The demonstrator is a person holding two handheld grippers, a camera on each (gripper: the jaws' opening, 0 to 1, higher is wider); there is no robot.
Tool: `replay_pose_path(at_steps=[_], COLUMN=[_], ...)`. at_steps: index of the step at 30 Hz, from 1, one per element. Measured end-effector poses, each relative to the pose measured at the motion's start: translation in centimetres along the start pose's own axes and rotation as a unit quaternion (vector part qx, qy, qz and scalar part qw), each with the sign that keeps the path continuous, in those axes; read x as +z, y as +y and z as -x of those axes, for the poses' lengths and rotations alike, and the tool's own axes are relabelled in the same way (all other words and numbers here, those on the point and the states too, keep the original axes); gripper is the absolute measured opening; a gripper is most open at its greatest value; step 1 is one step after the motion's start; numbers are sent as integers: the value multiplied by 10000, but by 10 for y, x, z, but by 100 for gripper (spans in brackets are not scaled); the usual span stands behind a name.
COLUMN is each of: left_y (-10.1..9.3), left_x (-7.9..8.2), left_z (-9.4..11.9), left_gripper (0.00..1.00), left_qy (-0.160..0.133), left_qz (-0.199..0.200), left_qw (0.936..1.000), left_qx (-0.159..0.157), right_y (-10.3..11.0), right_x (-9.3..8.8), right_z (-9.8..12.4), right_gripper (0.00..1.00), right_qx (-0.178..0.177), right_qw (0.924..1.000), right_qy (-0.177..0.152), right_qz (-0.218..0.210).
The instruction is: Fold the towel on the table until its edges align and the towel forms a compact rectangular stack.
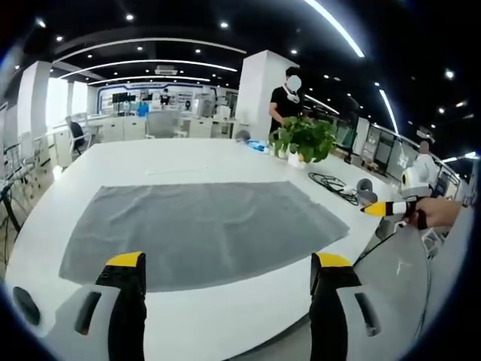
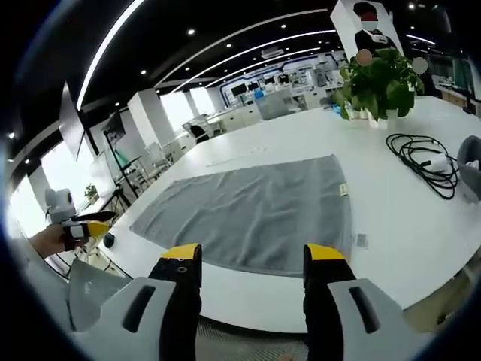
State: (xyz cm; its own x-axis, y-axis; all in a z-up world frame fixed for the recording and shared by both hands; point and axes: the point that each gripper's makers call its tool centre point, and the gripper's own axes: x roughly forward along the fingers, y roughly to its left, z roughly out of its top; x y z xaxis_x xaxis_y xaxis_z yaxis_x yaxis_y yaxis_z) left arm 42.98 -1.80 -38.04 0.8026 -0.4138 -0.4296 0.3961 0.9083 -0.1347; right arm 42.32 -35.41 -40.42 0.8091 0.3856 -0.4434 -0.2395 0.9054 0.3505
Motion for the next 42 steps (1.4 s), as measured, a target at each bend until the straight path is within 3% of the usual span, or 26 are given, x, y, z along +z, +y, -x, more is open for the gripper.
replay_pose_path(at_steps=[5, 9, 24, 30, 37, 42], left_y=[-9, -20, -78, -105, -133, -154], left_x=[7, 15, 44, 58, 71, 82], left_z=[-9, -19, -62, -80, -106, -121], left_gripper=[92, 91, 90, 90, 90, 90], left_qy=[-42, -139, -180, -269, -288, -272], left_qz=[-62, -78, -664, -819, -1070, -1434], left_qw=[9999, 9994, 9922, 9893, 9831, 9736], left_qx=[-90, -299, -1037, -1173, -1458, -1757], right_y=[-7, -11, -61, -86, -104, -110], right_x=[11, 19, 52, 77, 100, 108], right_z=[4, 9, 24, 27, 21, 12], right_gripper=[54, 54, 53, 53, 53, 53], right_qx=[-45, -91, -323, -364, -303, -216], right_qw=[9992, 9998, 9985, 9961, 9951, 9946], right_qy=[-204, -179, -327, -299, -344, -296], right_qz=[-330, 4, 306, 743, 874, 975])
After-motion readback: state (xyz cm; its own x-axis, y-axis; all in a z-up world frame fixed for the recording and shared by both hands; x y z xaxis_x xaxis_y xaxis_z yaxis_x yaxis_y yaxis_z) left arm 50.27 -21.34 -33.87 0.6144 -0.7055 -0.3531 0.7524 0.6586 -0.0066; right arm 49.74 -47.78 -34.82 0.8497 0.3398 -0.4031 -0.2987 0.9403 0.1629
